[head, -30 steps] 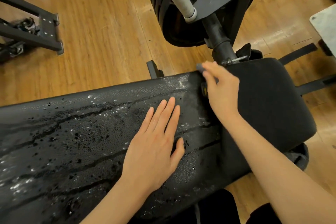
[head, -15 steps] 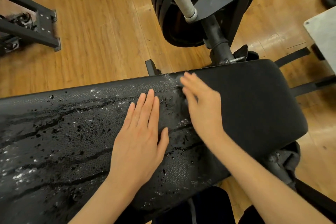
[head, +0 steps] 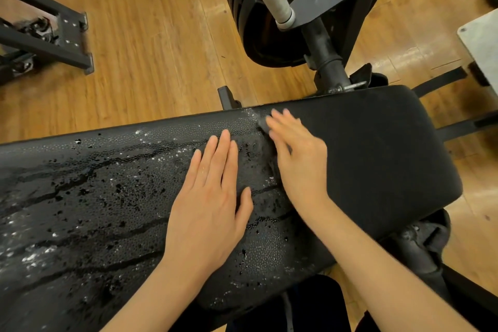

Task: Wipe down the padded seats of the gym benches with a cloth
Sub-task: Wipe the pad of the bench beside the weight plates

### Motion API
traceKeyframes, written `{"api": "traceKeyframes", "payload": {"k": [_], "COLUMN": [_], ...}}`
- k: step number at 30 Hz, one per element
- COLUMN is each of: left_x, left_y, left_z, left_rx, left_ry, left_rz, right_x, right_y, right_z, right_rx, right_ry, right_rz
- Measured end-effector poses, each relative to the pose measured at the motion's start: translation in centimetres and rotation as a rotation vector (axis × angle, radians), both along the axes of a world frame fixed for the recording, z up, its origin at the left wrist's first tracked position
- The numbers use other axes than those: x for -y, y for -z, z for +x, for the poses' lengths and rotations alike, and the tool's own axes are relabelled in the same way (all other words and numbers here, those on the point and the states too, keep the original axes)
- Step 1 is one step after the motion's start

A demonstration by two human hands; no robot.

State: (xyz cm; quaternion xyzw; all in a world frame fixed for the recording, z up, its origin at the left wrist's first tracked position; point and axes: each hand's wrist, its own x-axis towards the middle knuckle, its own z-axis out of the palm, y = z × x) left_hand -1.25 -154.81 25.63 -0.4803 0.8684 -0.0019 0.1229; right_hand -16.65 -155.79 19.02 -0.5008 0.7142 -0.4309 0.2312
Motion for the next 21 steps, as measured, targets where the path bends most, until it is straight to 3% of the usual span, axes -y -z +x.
{"api": "traceKeyframes", "payload": {"k": [4, 10, 15, 21], "left_x": [0.0, -0.1, -0.1, -0.1], "left_y": [0.0, -0.1, 0.0, 0.2], "left_z": [-0.1, 0.0, -0.1, -0.1], "left_rx": [0.029, 0.016, 0.034, 0.008], "left_ry": [0.004, 0.001, 0.001, 0.004], "left_rz": [-0.004, -0.01, -0.029, -0.029], "right_x": [5.6, -4.1, 4.6, -7.0], "right_y": [-0.1, -0.7, 0.3, -0.8], "right_z": [0.0, 0.3, -0.9, -0.2], "right_rx": [0.06, 0.119, 0.138, 0.155], "right_ry": [0.049, -0.033, 0.066, -0.05], "right_rz": [0.042, 0.011, 0.047, 0.047]}}
